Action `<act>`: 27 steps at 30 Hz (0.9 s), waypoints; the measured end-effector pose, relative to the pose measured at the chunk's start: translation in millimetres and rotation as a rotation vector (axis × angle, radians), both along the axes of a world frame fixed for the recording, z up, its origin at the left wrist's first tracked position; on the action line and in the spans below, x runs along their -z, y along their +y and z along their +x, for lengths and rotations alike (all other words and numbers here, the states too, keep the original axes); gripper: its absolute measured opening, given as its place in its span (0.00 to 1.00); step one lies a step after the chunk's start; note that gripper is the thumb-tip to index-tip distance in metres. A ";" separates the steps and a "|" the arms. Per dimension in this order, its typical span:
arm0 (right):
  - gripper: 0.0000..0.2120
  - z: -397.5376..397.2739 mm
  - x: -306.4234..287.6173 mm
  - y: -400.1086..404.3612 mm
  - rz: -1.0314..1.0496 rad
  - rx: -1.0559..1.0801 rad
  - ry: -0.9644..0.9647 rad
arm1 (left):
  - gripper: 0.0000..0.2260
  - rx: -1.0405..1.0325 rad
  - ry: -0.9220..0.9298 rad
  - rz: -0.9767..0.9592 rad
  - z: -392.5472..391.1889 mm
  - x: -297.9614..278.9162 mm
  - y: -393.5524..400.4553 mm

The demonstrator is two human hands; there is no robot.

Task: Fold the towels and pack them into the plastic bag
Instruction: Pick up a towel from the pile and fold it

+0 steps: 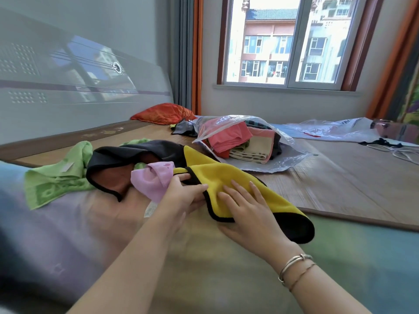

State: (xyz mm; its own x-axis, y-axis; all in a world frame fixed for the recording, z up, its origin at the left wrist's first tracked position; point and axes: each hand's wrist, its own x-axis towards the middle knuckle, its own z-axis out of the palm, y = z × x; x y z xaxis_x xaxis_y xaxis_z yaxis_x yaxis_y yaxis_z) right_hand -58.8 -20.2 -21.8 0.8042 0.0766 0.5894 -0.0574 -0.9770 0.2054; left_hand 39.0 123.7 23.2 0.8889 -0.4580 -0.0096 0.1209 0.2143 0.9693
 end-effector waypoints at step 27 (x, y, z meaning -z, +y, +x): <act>0.10 -35.3 -77.7 11.0 1.472 -0.179 0.078 | 0.25 -0.052 0.084 0.030 15.7 4.0 -18.0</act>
State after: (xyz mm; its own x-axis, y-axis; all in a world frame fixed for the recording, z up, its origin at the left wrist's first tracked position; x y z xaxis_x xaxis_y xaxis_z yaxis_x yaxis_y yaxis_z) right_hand -94.1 -9.2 55.9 0.8814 -0.4366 0.1802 0.0476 -0.2977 -0.9535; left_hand 54.7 105.7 19.3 0.9069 -0.4099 -0.0977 0.1911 0.1935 0.9623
